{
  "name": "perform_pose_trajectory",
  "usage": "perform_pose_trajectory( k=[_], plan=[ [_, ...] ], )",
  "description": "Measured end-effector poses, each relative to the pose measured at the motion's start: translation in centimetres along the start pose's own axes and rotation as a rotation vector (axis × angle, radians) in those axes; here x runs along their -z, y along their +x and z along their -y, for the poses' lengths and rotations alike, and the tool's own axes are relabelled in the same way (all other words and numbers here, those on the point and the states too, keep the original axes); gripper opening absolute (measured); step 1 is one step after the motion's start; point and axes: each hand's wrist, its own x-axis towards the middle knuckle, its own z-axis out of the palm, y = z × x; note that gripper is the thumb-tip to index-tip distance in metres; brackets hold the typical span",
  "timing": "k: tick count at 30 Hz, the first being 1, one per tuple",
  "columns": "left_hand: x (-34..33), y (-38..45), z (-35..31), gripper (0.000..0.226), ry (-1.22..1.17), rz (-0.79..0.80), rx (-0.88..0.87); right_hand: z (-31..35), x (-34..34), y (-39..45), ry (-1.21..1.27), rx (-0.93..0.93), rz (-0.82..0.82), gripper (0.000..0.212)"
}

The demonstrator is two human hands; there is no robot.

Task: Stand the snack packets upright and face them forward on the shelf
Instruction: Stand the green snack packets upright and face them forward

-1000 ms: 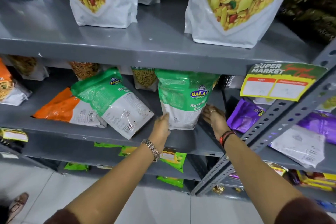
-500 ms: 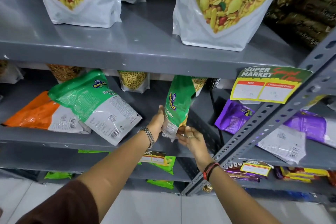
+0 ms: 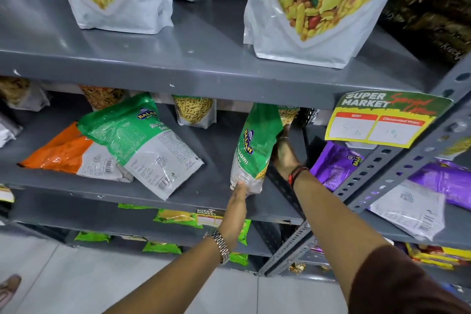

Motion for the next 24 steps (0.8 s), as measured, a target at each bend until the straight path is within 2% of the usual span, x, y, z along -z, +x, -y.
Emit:
perform_pose_trajectory(
  k=[2, 5, 6, 9, 15, 19, 22, 24],
  plan=[
    [-0.8, 0.0, -0.5, 0.057, -0.019, -0.022, -0.026, -0.5, -0.3, -0.5, 0.06, -0.043, 0.024, 0.071],
    [-1.7, 0.7, -1.4, 0.086, -0.077, -0.069, -0.047, -2.1, 0.3, -1.2, 0.105, -0.064, -0.027, 0.076],
    [-1.8, 0.9, -1.9, 0.086, -0.098, -0.076, -0.071, -2.5, 0.6, -1.5, 0.135, -0.064, -0.056, 0.073],
    [-2.1, 2.0, -3.6, 0.064, -0.16, -0.056, -0.128, -3.7, 2.1, -2.5, 0.183, -0.047, -0.136, 0.064],
    [-2.3, 5.1, -6.6, 0.07, -0.188, -0.002, -0.166, -4.7, 3.6, -4.1, 0.176, -0.034, -0.165, 0.06],
    [-1.5, 5.8, -6.9, 0.091, -0.153, -0.052, -0.078, -4.6, 4.0, -3.8, 0.109, -0.034, -0.168, 0.057],
    [-0.4, 4.5, -5.9, 0.08, -0.101, -0.038, -0.041, -5.5, 4.0, -3.8, 0.035, -0.105, -0.259, 0.05],
    [1.0, 3.5, -4.5, 0.081, -0.105, -0.077, -0.012, -6.5, 3.7, -4.1, -0.053, -0.141, -0.3, 0.036]
  ],
)
